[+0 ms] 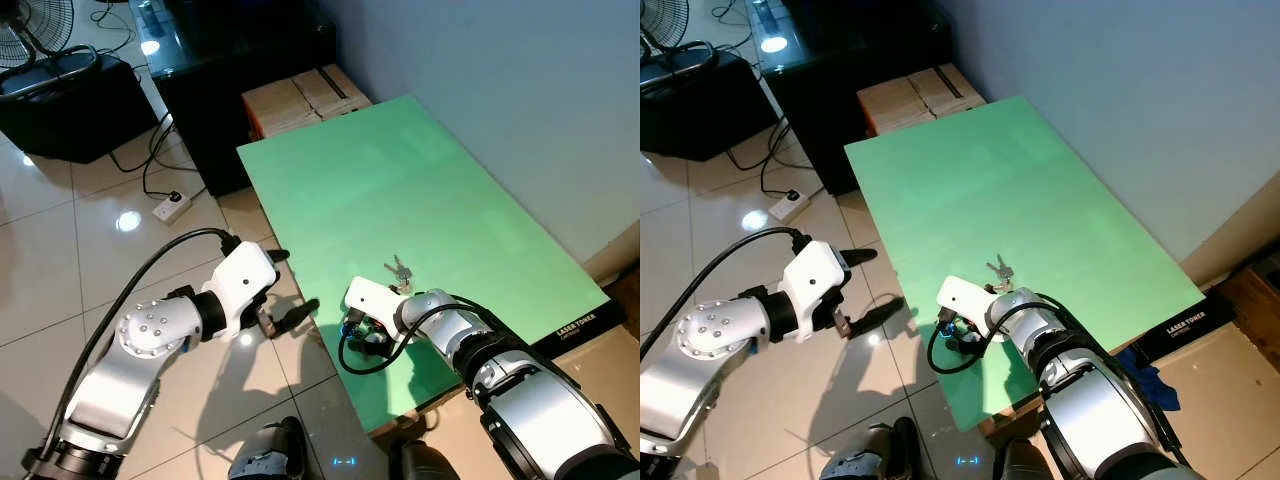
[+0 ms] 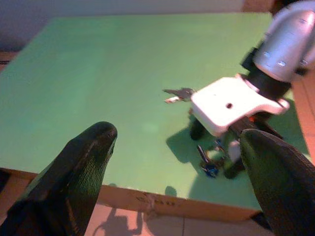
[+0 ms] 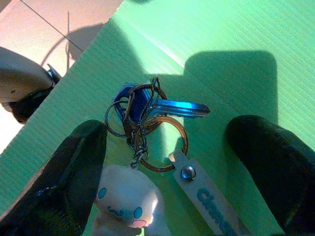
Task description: Hang keys on a hook
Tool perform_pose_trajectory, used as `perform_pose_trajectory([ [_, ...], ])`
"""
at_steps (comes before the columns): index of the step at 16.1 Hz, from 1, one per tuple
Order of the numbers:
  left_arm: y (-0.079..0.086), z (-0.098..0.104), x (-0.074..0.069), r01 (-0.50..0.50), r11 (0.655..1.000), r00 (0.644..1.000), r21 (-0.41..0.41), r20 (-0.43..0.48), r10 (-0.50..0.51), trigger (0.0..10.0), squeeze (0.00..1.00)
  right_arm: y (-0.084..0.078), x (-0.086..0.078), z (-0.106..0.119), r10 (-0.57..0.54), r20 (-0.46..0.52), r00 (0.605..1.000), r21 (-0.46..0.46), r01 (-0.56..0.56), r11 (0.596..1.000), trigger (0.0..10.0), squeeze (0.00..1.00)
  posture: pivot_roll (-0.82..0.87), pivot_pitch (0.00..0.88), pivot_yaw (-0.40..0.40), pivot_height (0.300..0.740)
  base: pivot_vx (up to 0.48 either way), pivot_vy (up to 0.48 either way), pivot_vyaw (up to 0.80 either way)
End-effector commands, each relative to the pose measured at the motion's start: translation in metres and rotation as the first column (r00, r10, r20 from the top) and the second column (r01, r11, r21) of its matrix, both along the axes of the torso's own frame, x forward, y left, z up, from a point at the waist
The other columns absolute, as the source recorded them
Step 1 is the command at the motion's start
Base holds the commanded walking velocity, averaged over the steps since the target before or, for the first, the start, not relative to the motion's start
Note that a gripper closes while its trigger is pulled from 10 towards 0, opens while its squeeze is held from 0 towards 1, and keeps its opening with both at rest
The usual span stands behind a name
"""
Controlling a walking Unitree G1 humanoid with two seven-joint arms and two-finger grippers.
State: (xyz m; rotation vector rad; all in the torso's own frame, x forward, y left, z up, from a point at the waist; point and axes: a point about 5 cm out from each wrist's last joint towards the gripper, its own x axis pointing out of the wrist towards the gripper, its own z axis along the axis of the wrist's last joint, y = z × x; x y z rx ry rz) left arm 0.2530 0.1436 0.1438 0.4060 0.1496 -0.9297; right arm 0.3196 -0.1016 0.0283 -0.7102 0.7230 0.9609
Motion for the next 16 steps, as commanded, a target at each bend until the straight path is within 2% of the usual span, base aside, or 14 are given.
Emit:
perform_pose_trajectory([
  [1,-0.003,0.005,-0.002,0.047,0.999,0.999,0.007,0.012,-0.047,10.0,0.0,-0.001,-0.002,-0.003,0.005,-0.007,1.0,-0.018,-0.005,1.0,10.0,0.0,0.02,0.202,0.083,0.74,0.0,0.0,0.0],
  [2,-0.002,0.005,-0.003,0.053,0.999,0.999,0.011,0.005,-0.054,10.0,0.0,-0.002,-0.002,-0.003,0.01,-0.007,1.0,-0.023,-0.01,1.0,10.0,0.0,0.02,0.203,0.082,0.74,0.0,0.0,0.0],
  [3,-0.002,0.004,-0.003,0.059,0.998,0.998,0.014,-0.002,-0.059,10.0,0.0,-0.003,-0.003,-0.004,0.024,-0.007,1.0,-0.036,-0.024,0.999,7.9,0.0,0.02,0.203,0.081,0.74,0.0,0.0,0.0],
  [4,-0.002,0.004,-0.004,0.061,0.998,0.998,0.016,-0.005,-0.061,10.0,0.0,-0.004,-0.003,-0.004,0.045,-0.004,0.999,-0.056,-0.045,0.997,5.3,0.0,0.01,0.204,0.08,0.74,0.0,0.0,0.0],
  [5,-0.002,0.004,-0.004,0.064,0.998,0.998,0.017,-0.007,-0.064,10.0,0.0,-0.005,-0.003,-0.005,0.051,-0.005,0.999,-0.062,-0.051,0.997,4.0,0.0,0.01,0.204,0.078,0.74,0.0,0.0,0.0],
  [7,-0.003,0.003,-0.004,0.068,0.998,0.998,0.017,-0.01,-0.068,10.0,0.0,-0.006,-0.003,-0.005,0.05,-0.003,0.999,-0.068,-0.05,0.996,0.9,0.0,0.01,0.203,0.077,0.74,0.0,0.0,0.0],
  [8,-0.003,0.003,-0.003,0.069,0.997,0.998,0.017,-0.009,-0.069,10.0,0.0,-0.007,-0.003,-0.005,0.05,-0.001,0.999,-0.071,-0.05,0.996,0.0,0.0,0.01,0.203,0.077,0.74,0.0,0.0,0.0],
  [16,-0.008,0.002,-0.004,0.084,0.996,0.996,0.015,-0.01,-0.084,10.0,0.0,-0.013,-0.004,-0.006,0.045,-0.009,0.999,-0.079,-0.046,0.996,0.0,0.0,0.0,0.205,0.063,0.74,0.0,0.0,0.0],
])
